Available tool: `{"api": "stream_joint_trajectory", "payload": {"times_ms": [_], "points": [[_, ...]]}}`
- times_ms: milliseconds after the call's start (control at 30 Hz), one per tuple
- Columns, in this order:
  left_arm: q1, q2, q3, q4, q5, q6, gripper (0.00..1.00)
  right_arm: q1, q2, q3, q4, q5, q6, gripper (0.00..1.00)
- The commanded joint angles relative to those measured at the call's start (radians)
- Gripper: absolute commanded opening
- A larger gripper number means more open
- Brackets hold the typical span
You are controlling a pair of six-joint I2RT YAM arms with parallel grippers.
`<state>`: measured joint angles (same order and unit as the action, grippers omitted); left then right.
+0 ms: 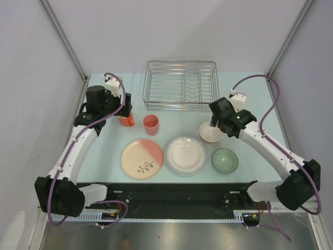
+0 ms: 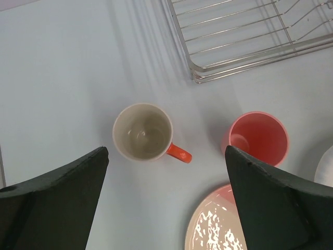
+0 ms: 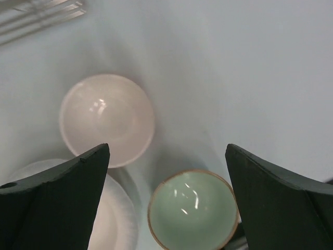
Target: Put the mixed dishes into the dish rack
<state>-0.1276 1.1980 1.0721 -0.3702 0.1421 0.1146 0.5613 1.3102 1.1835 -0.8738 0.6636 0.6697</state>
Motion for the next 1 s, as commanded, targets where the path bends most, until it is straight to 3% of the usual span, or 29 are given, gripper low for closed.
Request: {"api": "stream_joint_trajectory", "payload": {"times_ms": [0, 133, 467, 600, 800, 967], "points": [[0.005, -0.035, -0.004, 0.008, 0.001, 0.016, 1.0, -0.004, -0.049, -0.073, -0.333, 0.088, 0.391, 0.97], [0.005, -0.044, -0.011, 0.008, 0.007, 0.017, 1.0, -0.005, -0.069, -0.116, -0.473, 0.048, 0.596, 0.93], [0.005, -0.057, -0.049, 0.03, -0.003, 0.023, 1.0, 0.038, -0.111, -0.238, -0.588, -0.085, 0.671, 0.9], [0.003, -0.052, -0.051, 0.033, -0.01, 0.028, 1.0, 0.083, -0.135, -0.309, -0.591, -0.166, 0.677, 0.88], [0.003, -0.049, -0.049, 0.034, -0.01, 0.025, 1.0, 0.097, -0.101, -0.341, -0.548, -0.168, 0.665, 0.85], [0.003, -0.057, -0.058, 0.04, -0.021, 0.034, 1.0, 0.097, -0.036, -0.375, -0.443, -0.154, 0.639, 0.75]]}}
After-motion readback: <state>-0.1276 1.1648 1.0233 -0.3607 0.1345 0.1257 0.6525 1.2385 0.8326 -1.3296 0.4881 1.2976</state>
